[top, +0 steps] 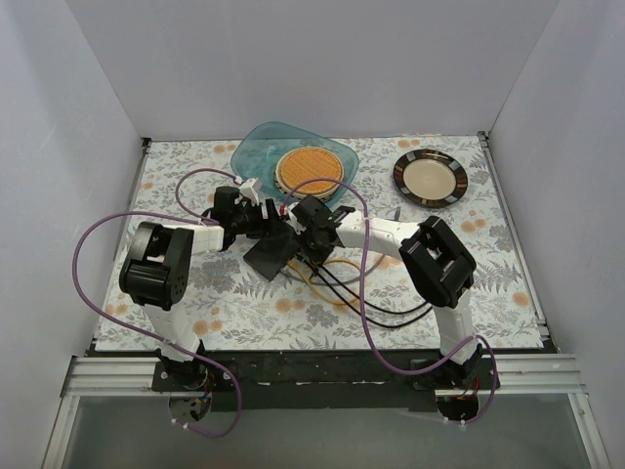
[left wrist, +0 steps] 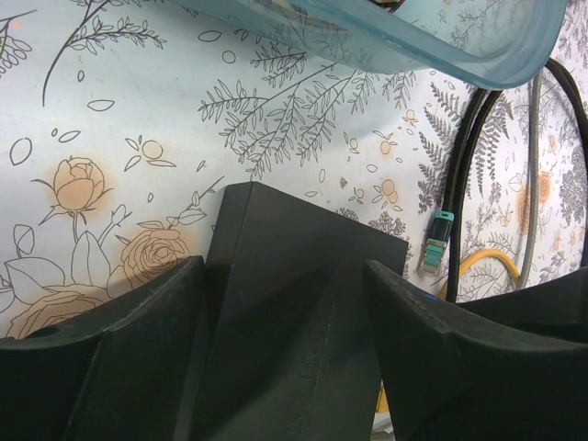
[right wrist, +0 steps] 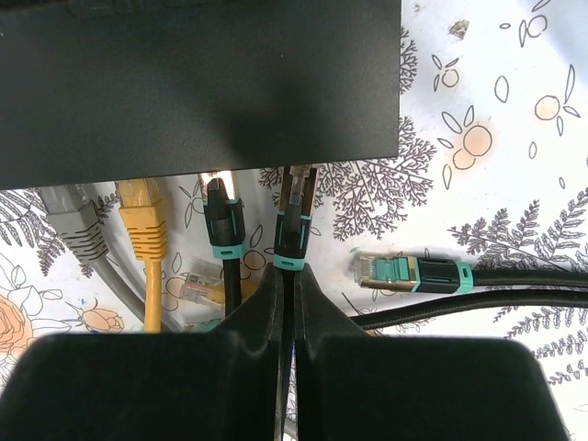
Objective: Insert the plug into the switch port
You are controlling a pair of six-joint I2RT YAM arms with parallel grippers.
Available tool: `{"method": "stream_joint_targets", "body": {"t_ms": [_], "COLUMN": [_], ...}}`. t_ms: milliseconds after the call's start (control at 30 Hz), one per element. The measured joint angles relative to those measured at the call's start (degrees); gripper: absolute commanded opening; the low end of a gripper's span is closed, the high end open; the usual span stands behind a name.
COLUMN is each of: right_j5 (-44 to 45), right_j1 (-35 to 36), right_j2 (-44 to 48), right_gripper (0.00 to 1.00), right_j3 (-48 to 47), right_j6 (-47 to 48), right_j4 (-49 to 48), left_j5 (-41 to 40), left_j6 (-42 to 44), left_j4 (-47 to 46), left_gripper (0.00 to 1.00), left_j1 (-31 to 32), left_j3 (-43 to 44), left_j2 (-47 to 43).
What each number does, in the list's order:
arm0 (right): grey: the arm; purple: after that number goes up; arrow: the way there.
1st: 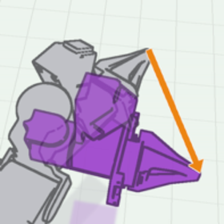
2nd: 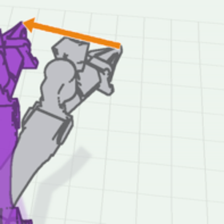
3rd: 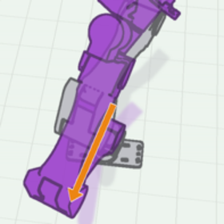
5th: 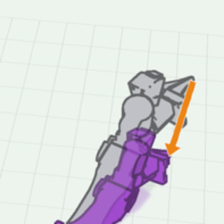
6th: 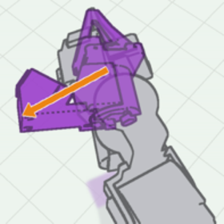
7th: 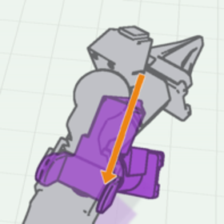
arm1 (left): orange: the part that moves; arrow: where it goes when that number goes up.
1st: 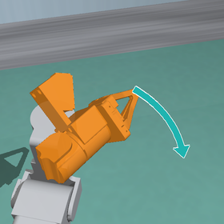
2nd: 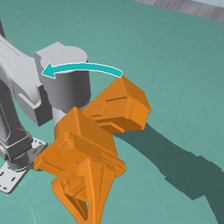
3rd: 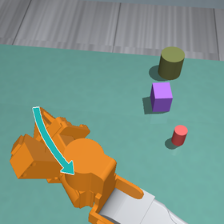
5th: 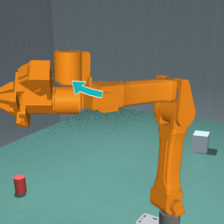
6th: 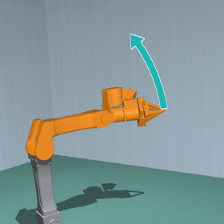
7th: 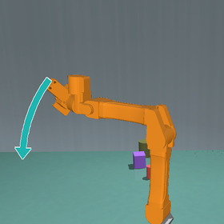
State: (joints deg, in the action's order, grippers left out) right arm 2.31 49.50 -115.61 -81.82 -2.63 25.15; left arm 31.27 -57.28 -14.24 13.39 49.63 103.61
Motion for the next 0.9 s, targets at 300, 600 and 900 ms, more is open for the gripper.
{"method": "stream_joint_targets", "body": {"t_ms": [300,600,900], "right_j5": [-0.76,-1.11,-2.19], "right_j1": [-0.61,-1.46,-2.01], "right_j2": [0.22,0.92,1.79], "right_gripper": [0.01,0.01,0.01], "right_j3": [0.44,2.14,4.07], "right_j6": [-1.31,-1.09,0.11], "right_j4": [-0.83,-4.24,-7.17], "left_j5": [-0.55,-0.33,-0.74], "left_j6": [1.7,3.13,4.85], "left_j4": [0.13,0.37,0.22], "left_gripper": [0.58,0.56,0.56], "left_j1": [0.09,0.11,0.59], "left_j3": [0.07,1.9,2.97], "left_j2": [0.22,2.05,2.93]}}
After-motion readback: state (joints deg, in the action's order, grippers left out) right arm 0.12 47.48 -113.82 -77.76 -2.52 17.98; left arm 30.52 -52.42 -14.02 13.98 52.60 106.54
